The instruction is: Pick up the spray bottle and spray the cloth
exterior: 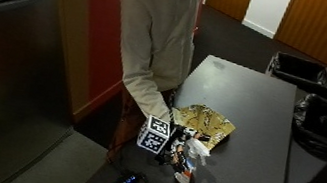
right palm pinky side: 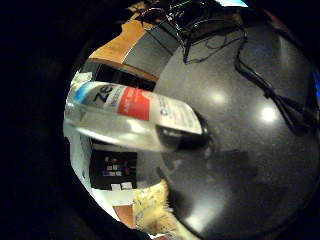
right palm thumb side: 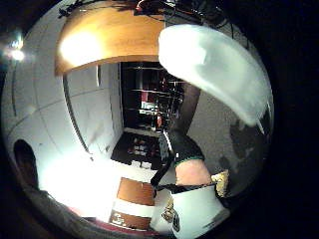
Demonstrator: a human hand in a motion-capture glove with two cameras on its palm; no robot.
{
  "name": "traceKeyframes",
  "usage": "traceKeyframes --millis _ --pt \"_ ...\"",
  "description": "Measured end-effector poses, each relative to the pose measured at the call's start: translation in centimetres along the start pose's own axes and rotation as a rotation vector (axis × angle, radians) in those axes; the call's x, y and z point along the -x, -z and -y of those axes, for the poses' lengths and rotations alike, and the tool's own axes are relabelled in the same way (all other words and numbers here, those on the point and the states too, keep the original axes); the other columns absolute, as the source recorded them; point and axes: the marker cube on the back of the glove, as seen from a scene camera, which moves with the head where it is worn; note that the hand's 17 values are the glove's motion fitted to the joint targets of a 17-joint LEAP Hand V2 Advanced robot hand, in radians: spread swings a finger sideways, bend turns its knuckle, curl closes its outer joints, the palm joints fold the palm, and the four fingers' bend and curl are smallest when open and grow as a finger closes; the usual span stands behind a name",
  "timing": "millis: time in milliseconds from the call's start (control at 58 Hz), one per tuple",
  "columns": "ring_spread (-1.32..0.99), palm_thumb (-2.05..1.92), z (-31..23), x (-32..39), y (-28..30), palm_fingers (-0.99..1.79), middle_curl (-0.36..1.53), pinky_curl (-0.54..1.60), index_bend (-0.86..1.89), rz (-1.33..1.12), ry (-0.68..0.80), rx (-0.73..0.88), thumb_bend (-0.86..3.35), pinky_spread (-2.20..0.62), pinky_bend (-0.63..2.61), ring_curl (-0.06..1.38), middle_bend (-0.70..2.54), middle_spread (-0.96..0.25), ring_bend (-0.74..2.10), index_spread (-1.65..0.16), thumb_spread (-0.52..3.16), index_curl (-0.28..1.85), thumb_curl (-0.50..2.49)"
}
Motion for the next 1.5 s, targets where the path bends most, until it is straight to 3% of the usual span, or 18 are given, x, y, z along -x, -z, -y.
traceKeyframes --millis 207,413,482,706,913,1017,1103,1206,1499 --pt "-0.05 0.68 2.2 0.5 -1.1 0.37 0.37 0.34 0.14 0.067 -0.022 -0.031 -0.03 0.08 0.34 0.31 0.31 -0.07 0.45 -0.28 0.95 0.22 0.40" --pt "-0.11 0.75 4.0 0.7 -1.9 0.93 0.38 0.31 0.21 0.035 -0.055 -0.042 -0.01 0.02 0.19 0.32 0.32 -0.12 0.51 -0.27 0.94 0.30 0.42" --pt "-0.15 0.87 4.9 0.9 -2.3 1.25 0.42 0.31 0.23 0.016 -0.046 -0.043 0.03 -0.05 0.20 0.35 0.39 -0.14 0.54 -0.24 0.86 0.34 0.47" --pt "-0.18 0.99 7.5 2.1 -4.4 1.37 0.48 0.36 0.31 -0.047 0.017 0.066 -0.02 -0.17 0.25 0.40 0.51 -0.14 0.54 -0.19 0.49 0.45 0.60" --pt "-0.18 0.98 7.2 5.1 -6.9 1.39 0.50 0.38 0.40 -0.235 0.196 0.351 -0.03 -0.20 0.28 0.44 0.56 -0.12 0.58 -0.14 0.27 0.51 0.67" --pt "-0.17 0.97 4.0 6.4 -7.7 1.39 0.51 0.38 0.43 -0.391 0.282 0.650 -0.03 -0.21 0.29 0.45 0.58 -0.12 0.59 -0.13 0.20 0.53 0.68" --pt "-0.17 0.97 1.2 10.5 -5.8 1.39 0.51 0.39 0.45 -0.441 0.284 0.992 -0.03 -0.21 0.30 0.45 0.59 -0.12 0.59 -0.12 0.14 0.54 0.70" --pt "-0.16 0.98 1.8 13.2 -6.8 1.38 0.52 0.39 0.47 -0.695 0.521 0.919 -0.03 -0.21 0.31 0.46 0.60 -0.12 0.59 -0.11 0.09 0.55 0.71" --pt "-0.16 0.99 -7.6 22.2 -6.2 1.37 0.51 0.39 0.47 -1.067 0.880 1.136 -0.03 -0.21 0.32 0.46 0.62 -0.12 0.59 -0.10 0.01 0.55 0.73"
